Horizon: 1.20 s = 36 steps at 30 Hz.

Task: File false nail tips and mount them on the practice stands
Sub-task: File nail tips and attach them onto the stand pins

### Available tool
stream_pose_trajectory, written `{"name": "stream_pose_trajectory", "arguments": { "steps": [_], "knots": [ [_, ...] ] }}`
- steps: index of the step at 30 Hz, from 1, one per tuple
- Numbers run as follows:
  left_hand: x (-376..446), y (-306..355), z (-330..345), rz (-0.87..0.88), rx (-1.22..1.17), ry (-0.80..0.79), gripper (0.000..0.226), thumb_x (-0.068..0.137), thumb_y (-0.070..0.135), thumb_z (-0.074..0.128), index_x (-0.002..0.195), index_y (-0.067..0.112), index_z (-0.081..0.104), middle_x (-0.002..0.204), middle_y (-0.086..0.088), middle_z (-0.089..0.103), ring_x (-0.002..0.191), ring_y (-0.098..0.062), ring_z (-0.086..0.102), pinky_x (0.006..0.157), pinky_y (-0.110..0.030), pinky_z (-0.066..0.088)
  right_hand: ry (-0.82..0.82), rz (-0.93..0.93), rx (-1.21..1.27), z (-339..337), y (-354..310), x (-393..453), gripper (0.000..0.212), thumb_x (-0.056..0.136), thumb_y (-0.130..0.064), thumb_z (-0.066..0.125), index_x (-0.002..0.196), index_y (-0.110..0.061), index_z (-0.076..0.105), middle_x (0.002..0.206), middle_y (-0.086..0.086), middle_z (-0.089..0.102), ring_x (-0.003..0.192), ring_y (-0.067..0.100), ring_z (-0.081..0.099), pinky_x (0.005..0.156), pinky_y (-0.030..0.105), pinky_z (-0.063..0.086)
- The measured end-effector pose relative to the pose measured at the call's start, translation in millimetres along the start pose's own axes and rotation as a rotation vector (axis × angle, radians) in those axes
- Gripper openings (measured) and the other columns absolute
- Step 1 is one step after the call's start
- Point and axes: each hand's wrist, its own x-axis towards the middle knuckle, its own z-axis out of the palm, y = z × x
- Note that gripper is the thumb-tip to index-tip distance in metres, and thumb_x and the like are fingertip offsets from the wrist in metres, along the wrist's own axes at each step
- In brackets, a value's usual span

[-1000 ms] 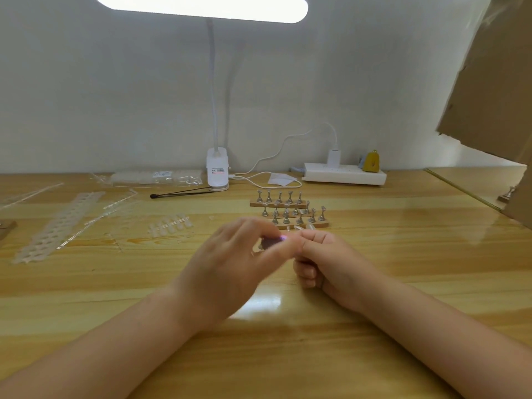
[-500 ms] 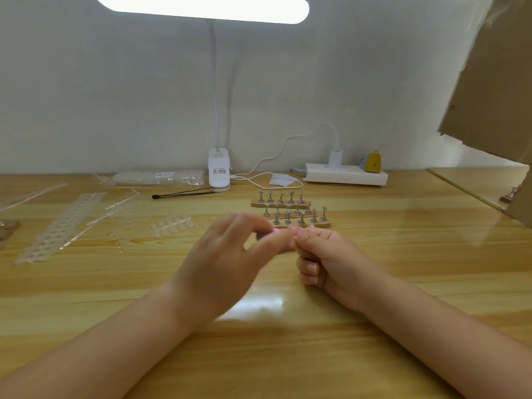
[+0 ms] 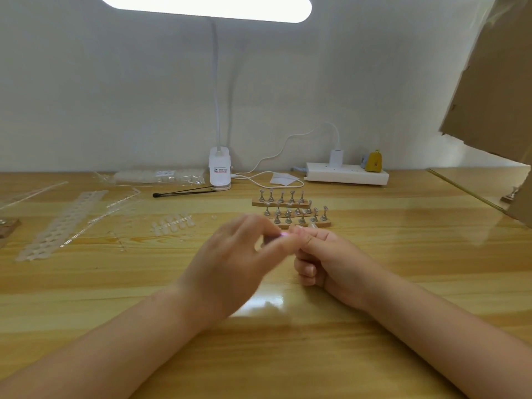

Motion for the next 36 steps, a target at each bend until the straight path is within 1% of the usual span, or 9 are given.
{"name": "stream_pose_trajectory", "arguments": {
  "steps": [2, 4, 9, 13, 19, 23, 28, 33, 36],
  "knots": [
    [0, -8, -3, -0.282, -0.105, -0.014, 0.012, 0.091, 0.040, 0.053, 0.089, 0.034, 0.064, 0.086, 0.012, 0.058, 0.081, -0.001, 0.051, 0.073, -0.022, 0.044, 0.028, 0.009, 0.026, 0, 0, 1, 0.027, 0.084, -0.034, 0.058, 0.061, -0.020, 0.060, 0.053, -0.006, 0.036, 0.045, 0.008, 0.037, 0.045, 0.020, 0.034],
    [-4, -8, -5, -0.371, -0.103, 0.015, 0.042, 0.090, 0.067, 0.035, 0.093, 0.035, 0.062, 0.089, 0.016, 0.057, 0.083, 0.006, 0.050, 0.075, -0.018, 0.043, 0.026, 0.006, 0.013, 0, 1, 1, 0.025, 0.083, -0.035, 0.058, 0.066, -0.016, 0.055, 0.054, -0.005, 0.035, 0.045, 0.008, 0.038, 0.045, 0.020, 0.034],
    [1, 8, -4, 0.081, -0.058, 0.023, 0.036, 0.084, 0.005, 0.071, 0.112, 0.019, 0.054, 0.094, -0.012, 0.066, 0.082, -0.023, 0.062, 0.076, -0.032, 0.051, -0.045, 0.002, -0.048, 0, 1, -1, 0.022, 0.093, -0.029, 0.050, 0.091, -0.008, 0.057, 0.054, -0.008, 0.047, 0.045, 0.005, 0.040, 0.044, 0.018, 0.036],
    [-1, -8, -9, -0.064, 0.065, 0.050, 0.023, 0.085, 0.013, 0.064, 0.108, 0.016, 0.063, 0.090, -0.011, 0.064, 0.078, -0.026, 0.060, 0.066, -0.039, 0.054, -0.018, 0.010, 0.000, 0, 1, 0, 0.025, 0.087, -0.034, 0.054, 0.071, -0.014, 0.052, 0.054, -0.004, 0.032, 0.045, 0.008, 0.037, 0.045, 0.020, 0.034],
    [-3, 4, 3, 0.186, 0.047, 0.067, 0.029, 0.089, 0.006, 0.058, 0.113, 0.021, 0.052, 0.105, -0.005, 0.050, 0.086, -0.020, 0.056, 0.080, -0.030, 0.048, -0.086, 0.023, -0.061, -1, 0, -2, 0.026, 0.096, -0.028, 0.049, 0.088, -0.011, 0.066, 0.057, -0.003, 0.044, 0.047, 0.008, 0.040, 0.046, 0.019, 0.036],
    [-3, -14, -6, -0.013, 0.066, 0.070, 0.038, 0.077, 0.001, 0.072, 0.107, 0.020, 0.057, 0.091, -0.011, 0.063, 0.078, -0.025, 0.059, 0.073, -0.033, 0.049, -0.072, 0.043, 0.013, 0, -2, -1, 0.028, 0.089, -0.032, 0.053, 0.065, -0.017, 0.055, 0.055, -0.002, 0.029, 0.046, 0.009, 0.038, 0.045, 0.020, 0.036],
    [-2, 6, 2, 0.216, 0.012, 0.101, 0.028, 0.090, 0.006, 0.056, 0.114, 0.021, 0.052, 0.106, -0.004, 0.051, 0.088, -0.019, 0.056, 0.083, -0.030, 0.047, -0.157, 0.042, -0.066, -1, -3, -3, 0.037, 0.099, -0.019, 0.046, 0.069, -0.023, 0.068, 0.058, -0.002, 0.042, 0.049, 0.009, 0.039, 0.048, 0.020, 0.037],
    [0, -10, -9, -0.015, 0.090, 0.057, 0.027, 0.083, 0.004, 0.062, 0.107, 0.015, 0.063, 0.090, -0.013, 0.063, 0.077, -0.027, 0.058, 0.068, -0.041, 0.054, -0.073, 0.045, -0.011, 1, -3, -2, 0.027, 0.089, -0.030, 0.052, 0.066, -0.015, 0.054, 0.055, -0.004, 0.031, 0.045, 0.009, 0.037, 0.045, 0.021, 0.035],
    [1, -1, -6, 0.114, 0.023, 0.102, 0.030, 0.087, 0.003, 0.060, 0.111, 0.019, 0.052, 0.098, -0.009, 0.059, 0.082, -0.022, 0.056, 0.079, -0.031, 0.047, -0.067, 0.041, -0.023, 0, 0, -1, 0.023, 0.094, -0.027, 0.051, 0.085, -0.007, 0.058, 0.058, -0.001, 0.036, 0.046, 0.009, 0.038, 0.044, 0.020, 0.037]
  ]
}}
